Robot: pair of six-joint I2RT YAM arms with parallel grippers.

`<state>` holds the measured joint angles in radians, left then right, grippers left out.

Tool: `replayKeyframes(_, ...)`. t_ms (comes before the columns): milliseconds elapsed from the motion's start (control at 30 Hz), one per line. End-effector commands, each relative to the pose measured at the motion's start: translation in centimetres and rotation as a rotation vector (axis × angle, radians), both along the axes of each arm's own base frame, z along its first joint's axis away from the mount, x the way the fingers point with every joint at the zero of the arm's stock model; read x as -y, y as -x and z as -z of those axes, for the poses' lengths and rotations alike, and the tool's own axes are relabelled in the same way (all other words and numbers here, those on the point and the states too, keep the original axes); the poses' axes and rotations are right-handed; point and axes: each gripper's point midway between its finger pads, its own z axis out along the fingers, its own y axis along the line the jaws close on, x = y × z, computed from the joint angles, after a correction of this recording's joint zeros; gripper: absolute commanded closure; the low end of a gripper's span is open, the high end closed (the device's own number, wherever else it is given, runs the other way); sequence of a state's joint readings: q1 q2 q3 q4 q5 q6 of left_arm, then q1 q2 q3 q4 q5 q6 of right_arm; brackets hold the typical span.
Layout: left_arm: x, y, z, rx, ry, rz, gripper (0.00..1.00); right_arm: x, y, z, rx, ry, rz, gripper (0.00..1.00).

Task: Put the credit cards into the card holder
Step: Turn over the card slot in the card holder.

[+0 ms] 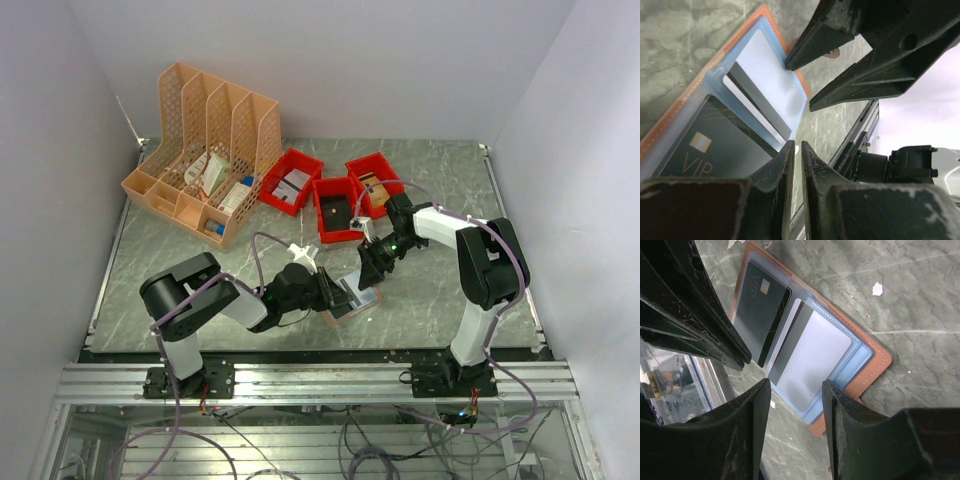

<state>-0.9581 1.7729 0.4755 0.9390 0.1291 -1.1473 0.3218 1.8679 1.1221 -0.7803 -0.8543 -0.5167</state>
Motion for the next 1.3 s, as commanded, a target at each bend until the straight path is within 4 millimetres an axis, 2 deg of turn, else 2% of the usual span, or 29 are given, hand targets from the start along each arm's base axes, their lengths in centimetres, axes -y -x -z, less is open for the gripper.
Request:
replayKeyframes(0, -0.6, -1.2, 0.5, 0.009, -0.081, -0.071, 0.79, 0.3, -0.5, 0.3, -0.014, 0.023, 0.020, 0.55)
replayKeyframes(300, -1.2, -1.4, 3.2, -0.013, -0.208, -0.071, 0.84, 0.6, -0.9, 0.7, 0.001, 0.056, 0.042, 0.54)
replayKeyframes(533, -2.2, -1.5, 4.2, -0.027, -0.280, -0.094, 0.87, 0.7, -1.0, 1.0, -0.014, 0.066, 0.058, 0.53)
replayKeyframes(800, -2.2, -1.3, 5.4, -0.046, -0.285, -0.087, 0.88, 0.3, -0.6, 0.9, -0.050, 0.039, 0.058, 0.53)
replayKeyframes(1267, -2.3, -1.1, 5.7, -0.049, -0.292, -0.083, 0.89, -1.0, 0.3, -0.4, -0.123, -0.059, 0.047, 0.57)
